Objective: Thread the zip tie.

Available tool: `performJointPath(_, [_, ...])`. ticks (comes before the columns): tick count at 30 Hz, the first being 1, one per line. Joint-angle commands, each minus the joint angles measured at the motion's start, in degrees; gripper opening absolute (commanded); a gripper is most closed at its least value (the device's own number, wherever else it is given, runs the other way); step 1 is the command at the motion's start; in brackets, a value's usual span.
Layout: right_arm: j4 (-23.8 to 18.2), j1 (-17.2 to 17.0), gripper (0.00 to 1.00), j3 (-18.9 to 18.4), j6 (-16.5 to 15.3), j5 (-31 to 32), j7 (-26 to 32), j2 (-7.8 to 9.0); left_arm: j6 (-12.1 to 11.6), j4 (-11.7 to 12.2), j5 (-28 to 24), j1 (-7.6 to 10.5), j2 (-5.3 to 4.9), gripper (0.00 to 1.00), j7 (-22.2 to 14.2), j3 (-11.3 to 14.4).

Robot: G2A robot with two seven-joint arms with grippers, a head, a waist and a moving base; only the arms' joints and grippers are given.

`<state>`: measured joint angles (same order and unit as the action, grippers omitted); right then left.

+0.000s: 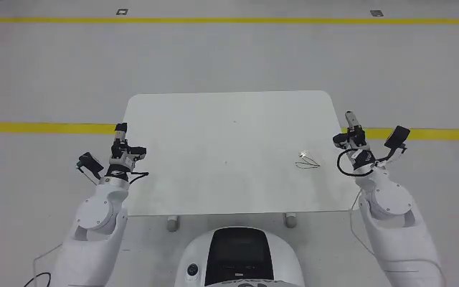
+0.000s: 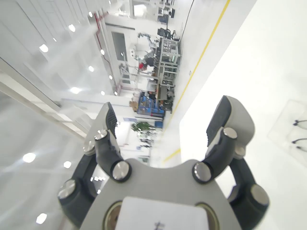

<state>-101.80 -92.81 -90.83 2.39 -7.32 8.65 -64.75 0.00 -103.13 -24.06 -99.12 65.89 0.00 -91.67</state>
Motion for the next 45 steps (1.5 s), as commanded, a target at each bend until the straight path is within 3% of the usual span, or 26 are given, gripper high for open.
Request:
performJointPath(1, [0.5, 1.9, 1.0, 1.0, 0.1, 6.4, 2.3, 0.21, 0.0, 0.0, 0.0, 0.0, 0.0, 1.0, 0.0, 0.0])
performJointPath(5, [2.6, 5.3, 1.0, 3.6, 0.6, 11.5, 6.9, 0.35, 0.0, 0.0, 0.0, 0.0, 0.0, 1.0, 0.0, 0.0])
performJointPath(16, [2.6, 5.3, 1.0, 3.6, 0.6, 11.5, 6.9, 0.35, 0.0, 0.0, 0.0, 0.0, 0.0, 1.0, 0.0, 0.0])
performJointPath(22, [4.5, 11.0, 1.0, 3.6, -2.0, 26.2, 16.5, 1.61, 0.0, 0.0, 0.0, 0.0, 0.0, 1.0, 0.0, 0.0])
performJointPath(26, [8.3, 16.9, 1.0, 6.1, -2.7, 34.6, 24.3, 2.14, 0.0, 0.0, 0.0, 0.0, 0.0, 1.0, 0.0, 0.0])
performJointPath(30, [11.6, 20.7, 1.0, 9.1, -4.1, 39.8, 27.4, 2.18, 0.0, 0.0, 0.0, 0.0, 0.0, 1.0, 0.0, 0.0])
performJointPath(43, [11.8, 20.8, 1.0, 9.2, -4.1, 39.7, 27.4, 2.17, 0.0, 0.0, 0.0, 0.0, 0.0, 1.0, 0.0, 0.0])
performJointPath(45, [10.8, 21.1, 1.0, 8.6, -6.1, 41.9, 27.7, 2.46, 0.0, 0.0, 0.0, 0.0, 0.0, 1.0, 0.0, 0.0])
